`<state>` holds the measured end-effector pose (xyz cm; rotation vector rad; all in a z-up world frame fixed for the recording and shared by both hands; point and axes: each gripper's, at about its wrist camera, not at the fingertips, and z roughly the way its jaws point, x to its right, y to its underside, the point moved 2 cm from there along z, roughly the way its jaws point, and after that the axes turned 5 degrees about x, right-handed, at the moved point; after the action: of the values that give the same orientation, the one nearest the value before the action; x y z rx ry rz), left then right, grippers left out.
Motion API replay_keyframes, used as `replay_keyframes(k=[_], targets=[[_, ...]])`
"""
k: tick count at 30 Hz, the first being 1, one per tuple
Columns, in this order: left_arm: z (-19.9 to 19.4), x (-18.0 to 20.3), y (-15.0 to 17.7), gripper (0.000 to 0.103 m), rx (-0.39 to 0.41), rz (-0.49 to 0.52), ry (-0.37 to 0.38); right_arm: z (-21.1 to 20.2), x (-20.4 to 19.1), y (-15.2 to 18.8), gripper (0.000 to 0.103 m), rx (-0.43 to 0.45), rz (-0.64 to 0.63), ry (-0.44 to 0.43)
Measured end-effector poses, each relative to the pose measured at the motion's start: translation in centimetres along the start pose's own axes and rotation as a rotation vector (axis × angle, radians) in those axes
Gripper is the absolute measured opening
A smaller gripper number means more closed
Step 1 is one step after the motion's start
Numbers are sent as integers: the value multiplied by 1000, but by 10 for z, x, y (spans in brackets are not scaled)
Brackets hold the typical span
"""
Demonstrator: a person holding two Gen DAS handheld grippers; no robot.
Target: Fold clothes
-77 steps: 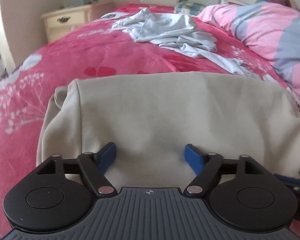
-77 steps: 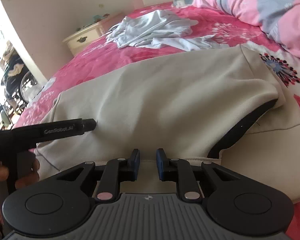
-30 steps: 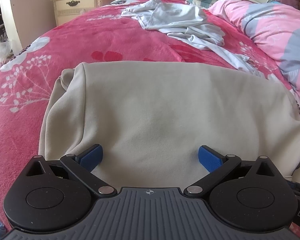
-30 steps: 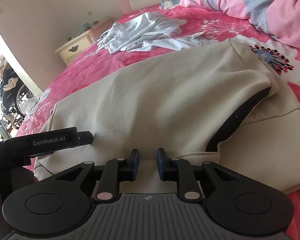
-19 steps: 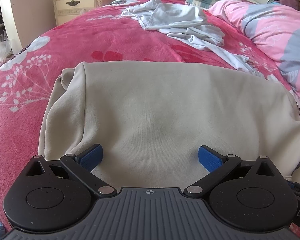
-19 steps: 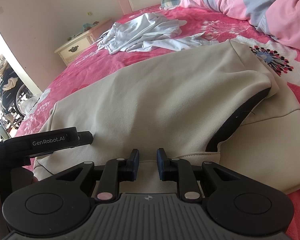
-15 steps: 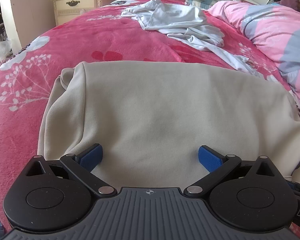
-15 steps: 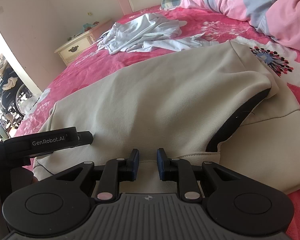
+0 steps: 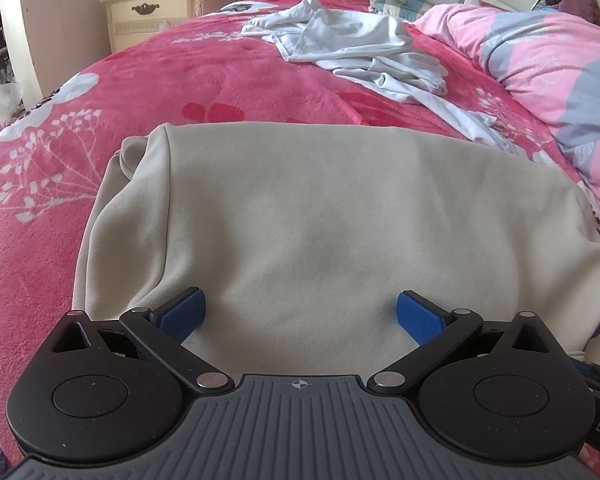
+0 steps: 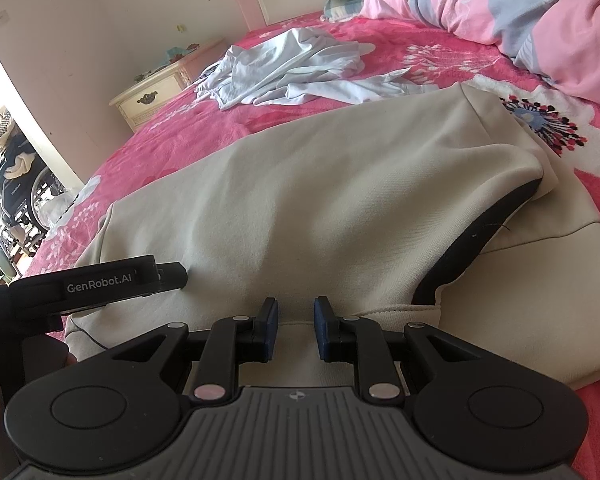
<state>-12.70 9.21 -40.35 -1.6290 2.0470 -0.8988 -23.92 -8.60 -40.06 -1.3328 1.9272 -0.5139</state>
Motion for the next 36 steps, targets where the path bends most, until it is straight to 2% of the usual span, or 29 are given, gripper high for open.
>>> replay_keyframes(k=[27, 34, 36], targets=[[1, -2, -1, 103, -3, -10, 17, 2, 4, -2, 21, -1, -9, -2], [1, -5, -1, 103, 8, -3, 42, 1, 3, -2, 21, 3, -16, -3], [2, -8, -1, 103, 13, -6, 62, -7, 1, -6, 27, 48, -37, 13]])
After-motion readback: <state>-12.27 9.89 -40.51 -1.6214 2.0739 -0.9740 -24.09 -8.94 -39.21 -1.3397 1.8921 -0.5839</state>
